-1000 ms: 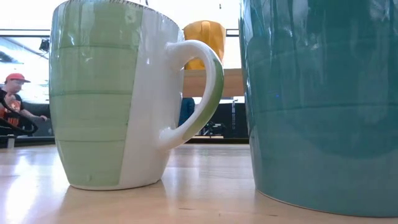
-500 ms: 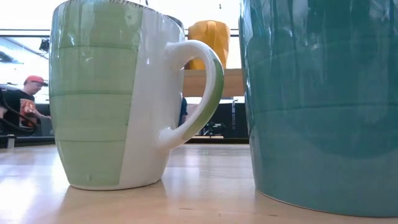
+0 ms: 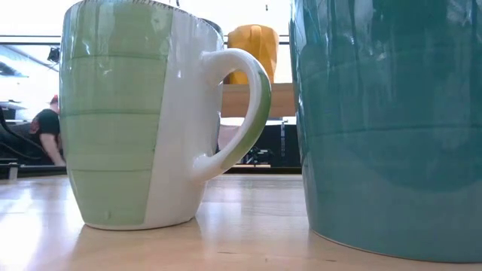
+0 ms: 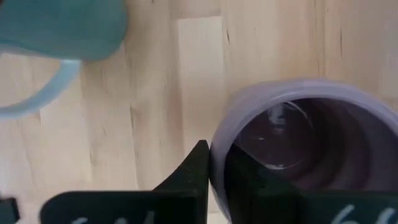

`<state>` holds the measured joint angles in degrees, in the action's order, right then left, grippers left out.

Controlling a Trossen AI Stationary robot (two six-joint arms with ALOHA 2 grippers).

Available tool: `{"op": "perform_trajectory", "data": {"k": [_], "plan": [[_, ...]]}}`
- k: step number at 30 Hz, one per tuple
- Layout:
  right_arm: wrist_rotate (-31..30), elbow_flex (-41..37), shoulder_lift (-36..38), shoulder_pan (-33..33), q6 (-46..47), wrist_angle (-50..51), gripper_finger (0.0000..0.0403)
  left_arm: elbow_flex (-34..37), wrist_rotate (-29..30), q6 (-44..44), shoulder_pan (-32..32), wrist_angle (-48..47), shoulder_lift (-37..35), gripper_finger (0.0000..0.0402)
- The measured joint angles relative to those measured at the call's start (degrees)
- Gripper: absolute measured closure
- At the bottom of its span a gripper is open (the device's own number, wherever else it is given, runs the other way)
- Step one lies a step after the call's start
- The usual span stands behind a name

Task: Place coffee mugs
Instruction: Put the violet mug on the shelf

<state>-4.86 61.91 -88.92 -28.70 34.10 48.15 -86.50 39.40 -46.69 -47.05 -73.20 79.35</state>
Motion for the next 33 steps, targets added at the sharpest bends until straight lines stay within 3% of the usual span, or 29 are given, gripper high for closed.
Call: {"op": "perform_trajectory", "data": {"k": [9,16,25,33], "plan": [[3.3,4.5,-0.1,1.2,7.3,-0.6,0.0374,0.0,0.0,0.0,0.0,0.0,0.0,0.0317],[3.5,14.0,-0.1,4.1,11.7,5.7,0.0374,0.0,0.0,1.1,0.0,0.0,0.0,0.0317],[3.0,28.3,0.0,8.3,9.3,9.5,0.0374,0.0,0.0,0.9,0.0,0.1,0.0,0.0317],[-3.0,35.8,0.0,13.3,9.5,20.2,0.0374,0.0,0.0,0.6,0.0,0.3,0.0,0.0317]]}}
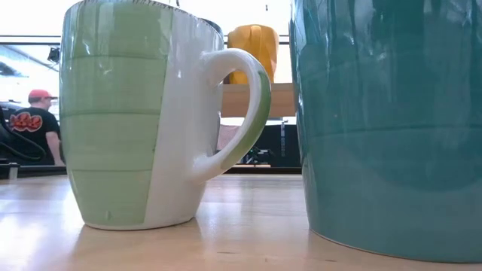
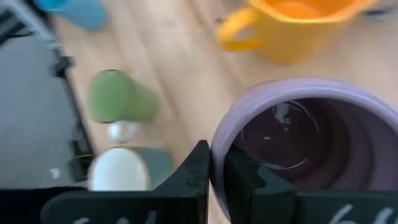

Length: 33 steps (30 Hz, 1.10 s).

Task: Place coffee mugs
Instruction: Put the violet mug on the shelf

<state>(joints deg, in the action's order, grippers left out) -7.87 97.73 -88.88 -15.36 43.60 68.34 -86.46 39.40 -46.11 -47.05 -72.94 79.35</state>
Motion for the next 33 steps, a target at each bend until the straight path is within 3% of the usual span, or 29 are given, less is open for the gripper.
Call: {"op": "perform_trajectory", "data": {"k": [13,23,33], "plan": [[1.5,-0.7,0.0,9.3,-0.3,2.3,0.0373,0.0,0.0,0.4,0.0,0.1,0.0,0.0317],[3.5,-4.0,0.0,11.1,-1.2,-1.9,0.0361,0.0,0.0,0.3,0.0,0.1,0.0,0.0317],[5.0,-4.0,0.0,12.7,-0.5,-3.1,0.0300,0.0,0.0,0.3,0.0,0.1,0.0,0.0317]]}}
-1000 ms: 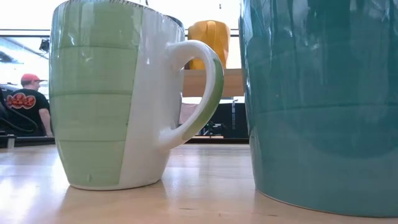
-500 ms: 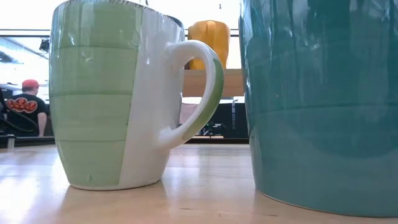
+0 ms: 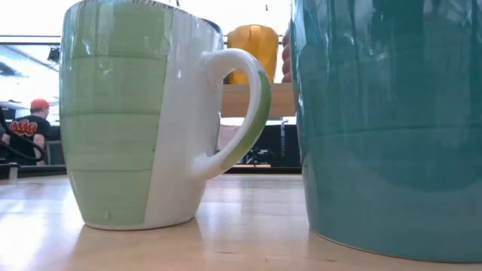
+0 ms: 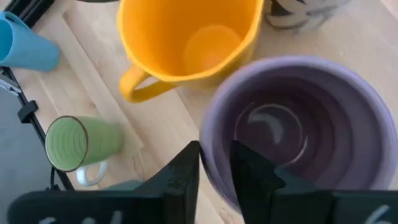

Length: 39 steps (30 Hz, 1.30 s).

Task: Place coffee mugs
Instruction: Put the violet mug on the shelf

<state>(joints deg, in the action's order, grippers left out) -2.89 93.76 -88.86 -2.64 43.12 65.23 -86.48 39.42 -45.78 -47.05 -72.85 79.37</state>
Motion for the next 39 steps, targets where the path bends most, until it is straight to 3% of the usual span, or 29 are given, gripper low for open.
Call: {"op": "perform_trajectory", "data": {"k": [4,9,19,26,35,39], "plan": [[1.5,0.0,0.0,0.3,-2.7,0.4,0.0281,0.0,0.0,0.0,0.0,0.0,0.0,0.0317],[0.9,0.0,0.0,-0.4,-12.1,1.3,0.0287,0.0,0.1,0.1,0.0,0.0,0.0,0.0317],[1.8,0.0,0.0,-0.6,-29.5,4.2,0.0381,0.0,0.4,0.0,0.0,0.0,0.0,0.0317],[3.0,0.0,0.0,0.9,-42.1,9.0,0.0371,0.0,0.4,-0.5,0.0,0.0,0.0,0.0317],[11.3,0.1,0.1,2.9,-58.1,11.4,0.0377,0.0,0.4,-1.9,0.0,0.0,0.0,0.0317],[12.0,0.1,0.3,3.6,-63.5,12.9,0.0371,0.0,0.4,-2.9,0.0,0.0,0.0,0.0317]]}}
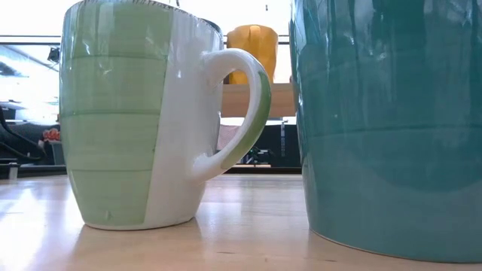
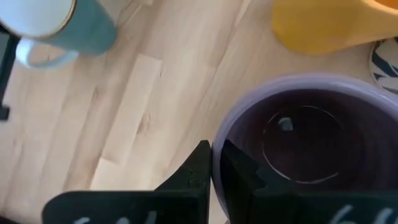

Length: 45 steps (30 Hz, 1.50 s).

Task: Place coffee mugs
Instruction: Put the violet mug on the shelf

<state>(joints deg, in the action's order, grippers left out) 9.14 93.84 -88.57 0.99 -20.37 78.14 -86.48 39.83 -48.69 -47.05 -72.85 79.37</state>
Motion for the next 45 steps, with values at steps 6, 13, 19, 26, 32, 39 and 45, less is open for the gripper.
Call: {"op": "perform_trajectory", "data": {"k": [6,13,19,26,32,39,45], "plan": [[0.4,1.3,0.6,1.8,-4.0,1.6,0.0368,0.0,0.0,-0.2,0.0,0.0,0.0,0.0317],[1.5,2.2,0.7,3.0,-8.6,5.2,0.0363,0.0,0.0,-0.2,0.9,0.0,0.0,0.0317],[2.1,2.2,0.7,3.2,-10.3,8.9,0.0363,0.0,0.0,-0.2,1.8,0.0,0.0,0.0317],[-1.4,2.2,0.8,3.2,-10.1,9.3,0.0343,0.0,-0.4,-0.2,1.9,0.0,0.0,0.0317],[-2.7,2.2,0.8,3.2,-9.9,9.2,0.0298,0.0,-2.1,-0.1,1.9,0.0,0.0,0.0317],[-3.4,2.8,0.7,3.2,-4.3,8.7,0.0249,0.0,-2.2,0.0,1.9,-0.1,0.0,0.0317],[-7.5,6.3,0.7,2.4,4.1,8.2,0.0230,0.0,-2.2,0.5,1.9,-0.2,0.0,0.0317]]}}
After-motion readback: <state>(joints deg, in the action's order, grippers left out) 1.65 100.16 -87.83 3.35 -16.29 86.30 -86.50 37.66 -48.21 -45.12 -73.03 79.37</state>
